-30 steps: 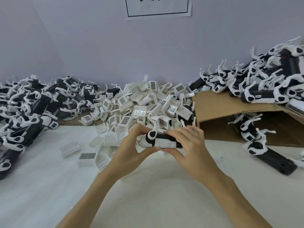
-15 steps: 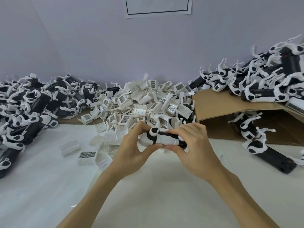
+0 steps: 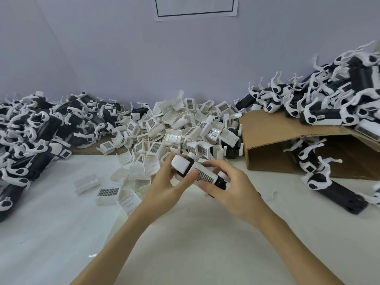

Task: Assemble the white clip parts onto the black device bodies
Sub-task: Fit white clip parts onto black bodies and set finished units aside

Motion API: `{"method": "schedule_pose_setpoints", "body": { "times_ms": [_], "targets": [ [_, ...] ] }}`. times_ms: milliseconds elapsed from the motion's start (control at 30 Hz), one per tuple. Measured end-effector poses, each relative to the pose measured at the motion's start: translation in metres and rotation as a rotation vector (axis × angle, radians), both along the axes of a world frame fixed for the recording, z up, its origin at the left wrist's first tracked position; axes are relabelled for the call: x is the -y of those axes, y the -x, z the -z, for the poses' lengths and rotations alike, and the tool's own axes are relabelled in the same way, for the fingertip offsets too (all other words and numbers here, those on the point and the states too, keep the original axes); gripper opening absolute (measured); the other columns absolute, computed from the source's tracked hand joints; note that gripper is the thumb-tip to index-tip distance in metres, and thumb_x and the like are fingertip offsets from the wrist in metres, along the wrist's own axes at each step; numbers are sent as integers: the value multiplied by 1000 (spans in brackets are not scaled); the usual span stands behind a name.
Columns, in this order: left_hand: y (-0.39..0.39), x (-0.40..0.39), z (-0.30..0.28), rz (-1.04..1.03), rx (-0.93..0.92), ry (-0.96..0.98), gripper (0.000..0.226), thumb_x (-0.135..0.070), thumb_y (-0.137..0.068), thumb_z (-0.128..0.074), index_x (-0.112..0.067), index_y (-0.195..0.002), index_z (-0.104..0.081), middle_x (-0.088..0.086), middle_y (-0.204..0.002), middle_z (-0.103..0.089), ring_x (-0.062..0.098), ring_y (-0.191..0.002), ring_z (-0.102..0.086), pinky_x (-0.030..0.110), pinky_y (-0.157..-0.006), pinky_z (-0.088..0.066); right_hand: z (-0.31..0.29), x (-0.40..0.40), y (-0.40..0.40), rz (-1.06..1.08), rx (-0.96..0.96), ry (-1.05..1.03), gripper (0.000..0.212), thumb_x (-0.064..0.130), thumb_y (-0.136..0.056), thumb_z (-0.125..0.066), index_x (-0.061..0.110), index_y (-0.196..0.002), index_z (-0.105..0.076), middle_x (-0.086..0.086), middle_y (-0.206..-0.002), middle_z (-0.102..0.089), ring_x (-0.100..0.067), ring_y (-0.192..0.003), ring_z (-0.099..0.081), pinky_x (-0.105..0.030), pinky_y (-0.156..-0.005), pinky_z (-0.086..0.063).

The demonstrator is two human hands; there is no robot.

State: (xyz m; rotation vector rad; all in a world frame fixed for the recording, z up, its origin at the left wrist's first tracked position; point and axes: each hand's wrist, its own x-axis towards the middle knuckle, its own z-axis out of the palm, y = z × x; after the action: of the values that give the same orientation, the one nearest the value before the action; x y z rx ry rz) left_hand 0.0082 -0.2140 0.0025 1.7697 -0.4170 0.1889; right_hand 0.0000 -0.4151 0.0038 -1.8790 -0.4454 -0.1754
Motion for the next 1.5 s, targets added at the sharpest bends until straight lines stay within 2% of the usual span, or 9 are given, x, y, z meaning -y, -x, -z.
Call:
{"method": "schedule_pose_setpoints", "body": {
  "times_ms": [167, 267, 400, 567, 767, 1000, 1167, 1400, 1500],
  "targets": [
    [0, 3, -2, -14, 33, 51, 45, -44, -91, -76, -15, -121, -60, 9, -111, -69, 30, -108, -66, 52, -100, -54, -1, 2, -3, 43, 74, 54, 48, 44, -86, -83, 38, -128, -63, 27, -101, -70, 2, -103, -68, -5, -84, -46],
    [-3, 8, 2, -51, -60, 140, 36, -50, -91, -81, -30, -116, -66, 2, -106, -76, 18, -100, -72, 40, -94, -56, 2, 0, -3, 145, 218, 305, 68, 54, -83, -80, 40, -141, -49, 30, -124, -58, 12, -125, -45, -23, -110, -35],
    [-2, 10, 2, -99, -79, 141, 14, -62, -88, -75, -66, -98, -65, -8, -96, -77, 0, -82, -69, 19, -79, -53, 8, -6, -1, 226, 353, 436, 60, 34, -84, -84, 29, -136, -54, 14, -125, -59, -8, -114, -57, -41, -104, -45],
    [-7, -5, -2, -195, 117, -172, 36, -73, -87, -59, -52, -116, -57, -18, -108, -65, 9, -105, -63, 23, -91, -50, 6, 4, -3, 144, 155, 124, 45, 33, -88, -79, 32, -129, -61, 14, -113, -71, -9, -104, -67, -29, -88, -56],
    [-6, -5, -7, 21, -119, 144, 52, -51, -89, -74, -8, -117, -68, 9, -103, -78, 24, -92, -75, 29, -84, -58, 8, 3, -3, 83, 204, 151, 43, 42, -90, -74, 37, -131, -61, 14, -117, -67, -10, -110, -65, -29, -92, -55],
    [-7, -1, -1, -29, -261, 71, 57, -65, -82, -76, -27, -123, -64, 9, -101, -78, 24, -90, -78, 41, -95, -57, 14, -7, -4, 305, 532, 528, 50, 19, -86, -85, 18, -132, -68, 6, -119, -70, -18, -108, -61, -33, -97, -48],
    [-8, -5, -3, -8, 42, -162, 42, -36, -101, -72, -43, -137, -53, 0, -99, -70, 24, -87, -71, 34, -79, -59, 12, -7, -4, 307, 580, 595, 47, 29, -84, -87, 20, -128, -71, 9, -114, -73, -10, -109, -57, -38, -101, -48],
    [-7, -16, -3, 72, 370, -348, 16, -17, -97, -75, -21, -112, -74, -1, -136, -54, 29, -131, -56, 45, -103, -50, 4, 1, -1, -107, -59, 36, 37, 51, -102, -53, 44, -137, -58, 21, -131, -65, -6, -125, -61, -29, -104, -45],
    [-9, -16, 0, 120, 447, -381, 18, -7, -98, -74, -17, -112, -73, 4, -147, -48, 32, -138, -52, 52, -108, -46, 4, 11, -6, -139, -30, 167, 30, 34, -107, -56, 41, -135, -62, 25, -134, -64, -3, -131, -56, -36, -113, -40]
  ]
}}
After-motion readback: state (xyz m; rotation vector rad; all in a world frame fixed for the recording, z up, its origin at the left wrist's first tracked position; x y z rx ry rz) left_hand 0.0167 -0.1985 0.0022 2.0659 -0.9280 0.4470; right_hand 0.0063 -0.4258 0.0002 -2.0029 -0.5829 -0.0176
